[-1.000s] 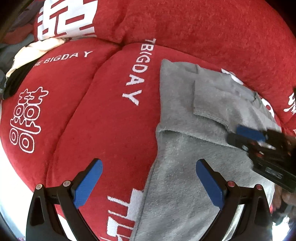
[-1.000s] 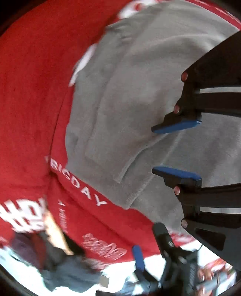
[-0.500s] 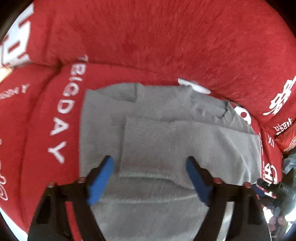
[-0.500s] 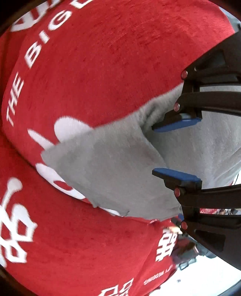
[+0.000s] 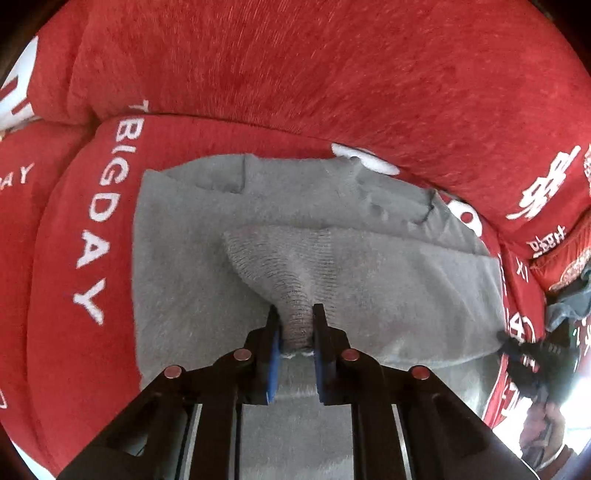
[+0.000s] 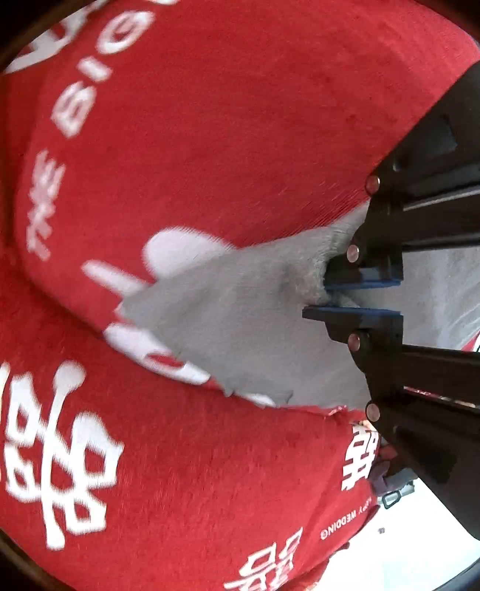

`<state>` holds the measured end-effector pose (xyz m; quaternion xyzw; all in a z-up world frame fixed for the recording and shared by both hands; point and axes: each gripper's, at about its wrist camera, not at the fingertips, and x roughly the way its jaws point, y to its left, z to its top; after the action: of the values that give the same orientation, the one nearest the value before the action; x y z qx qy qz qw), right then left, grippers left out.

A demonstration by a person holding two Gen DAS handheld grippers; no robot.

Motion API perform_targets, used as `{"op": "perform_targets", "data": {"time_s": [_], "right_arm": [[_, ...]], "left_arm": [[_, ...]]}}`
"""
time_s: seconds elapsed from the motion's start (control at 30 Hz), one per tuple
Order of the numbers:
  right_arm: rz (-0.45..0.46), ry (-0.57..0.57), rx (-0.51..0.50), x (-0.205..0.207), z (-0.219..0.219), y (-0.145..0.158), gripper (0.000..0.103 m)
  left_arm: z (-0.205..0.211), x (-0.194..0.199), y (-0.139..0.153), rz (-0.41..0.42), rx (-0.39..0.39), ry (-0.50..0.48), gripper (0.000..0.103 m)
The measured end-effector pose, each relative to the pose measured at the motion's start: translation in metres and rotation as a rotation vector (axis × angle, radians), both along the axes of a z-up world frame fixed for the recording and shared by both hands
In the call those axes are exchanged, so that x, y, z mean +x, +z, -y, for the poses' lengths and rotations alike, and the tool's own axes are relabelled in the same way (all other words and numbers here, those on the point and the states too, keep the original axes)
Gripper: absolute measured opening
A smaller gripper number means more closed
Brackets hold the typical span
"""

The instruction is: Fold small clothes

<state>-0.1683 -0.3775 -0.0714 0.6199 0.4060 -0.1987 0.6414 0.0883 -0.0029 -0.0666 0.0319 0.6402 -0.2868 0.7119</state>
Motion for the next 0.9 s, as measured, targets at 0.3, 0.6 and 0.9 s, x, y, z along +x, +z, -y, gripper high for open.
{"op": "perform_targets", "data": {"time_s": [0.3, 0.6, 0.9], "right_arm": [[-0.045, 0.093, 0.012, -0.008, 0.006, -0.023, 0.009], [-0.081, 0.154, -0.035, 0.007, -0.006, -0.005, 0.02], [-0.095, 0.267, -0.052, 0.015, -0.038, 0.007, 0.022]], "left_arm": [[-0.01, -0.024, -0.018, 0.024, 0.068, -0.022, 0.017], [-0.034, -0.004, 0.003, 0.158, 0.235, 0.063, 0.062], [-0.009, -0.009, -0.018, 0.213, 0.349, -0.034, 0.062]]}}
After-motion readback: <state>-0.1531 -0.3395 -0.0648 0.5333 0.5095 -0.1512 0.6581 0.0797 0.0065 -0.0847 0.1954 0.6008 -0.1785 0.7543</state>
